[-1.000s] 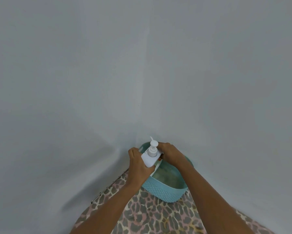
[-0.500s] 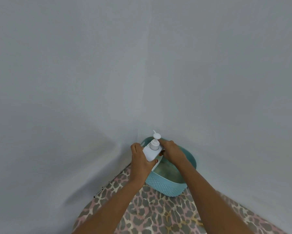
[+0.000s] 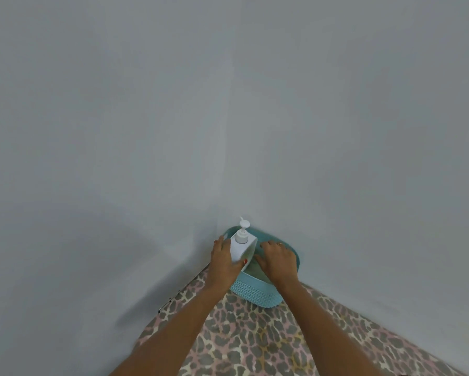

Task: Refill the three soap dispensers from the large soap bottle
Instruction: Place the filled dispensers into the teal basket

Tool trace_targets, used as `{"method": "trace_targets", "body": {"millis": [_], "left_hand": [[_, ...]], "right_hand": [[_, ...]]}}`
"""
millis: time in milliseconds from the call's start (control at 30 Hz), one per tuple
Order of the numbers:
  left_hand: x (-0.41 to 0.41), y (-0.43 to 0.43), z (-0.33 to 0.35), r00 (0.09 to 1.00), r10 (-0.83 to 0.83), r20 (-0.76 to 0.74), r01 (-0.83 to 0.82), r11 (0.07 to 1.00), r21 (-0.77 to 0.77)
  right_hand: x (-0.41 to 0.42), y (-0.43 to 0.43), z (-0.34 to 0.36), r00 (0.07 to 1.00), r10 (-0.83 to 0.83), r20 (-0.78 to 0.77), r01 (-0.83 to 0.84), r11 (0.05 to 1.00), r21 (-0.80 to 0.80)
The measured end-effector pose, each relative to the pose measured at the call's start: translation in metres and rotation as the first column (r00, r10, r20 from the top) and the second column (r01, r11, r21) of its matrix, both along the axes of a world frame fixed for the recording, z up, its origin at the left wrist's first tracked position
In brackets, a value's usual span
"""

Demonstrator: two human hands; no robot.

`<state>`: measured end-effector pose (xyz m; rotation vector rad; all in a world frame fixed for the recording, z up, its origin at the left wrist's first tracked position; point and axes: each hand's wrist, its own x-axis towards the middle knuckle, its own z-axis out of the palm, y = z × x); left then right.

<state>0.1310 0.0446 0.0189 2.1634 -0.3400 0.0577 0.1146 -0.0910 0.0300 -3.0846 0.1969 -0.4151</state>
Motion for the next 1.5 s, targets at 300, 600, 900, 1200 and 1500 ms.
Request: {"method": "trace_targets", "body": {"millis": [300, 600, 900, 1200, 1500], "left_hand": [[-0.072, -0.002, 0.023, 0.971, -0.23, 0.064, 0.233, 0.972, -0.037], [-0.144, -0.027, 0.031, 0.915, -0.395, 0.077, 0.395, 0.918, 0.014], [-0.212, -0.072, 0.016, 0.846, -0.532, 0.041, 0.53, 0.847, 0.041], [-0.239, -0.12, 0.005, 0.789, -0.612, -0.04, 0.614, 0.786, 0.08], [-0.229, -0.15, -0.008, 0.755, -0.647, -0.106, 0.656, 0.745, 0.121]], "right_hand": [[-0.094, -0.012, 0.018, 0.984, -0.159, 0.08, 0.15, 0.982, 0.113], [-0.197, -0.026, 0.018, 0.971, -0.189, 0.144, 0.147, 0.954, 0.263], [-0.293, -0.059, 0.003, 0.943, -0.286, 0.172, 0.219, 0.919, 0.328], [-0.349, -0.112, -0.014, 0.889, -0.438, 0.134, 0.348, 0.837, 0.423], [-0.346, -0.138, -0.027, 0.923, -0.384, 0.023, 0.304, 0.764, 0.57]]}}
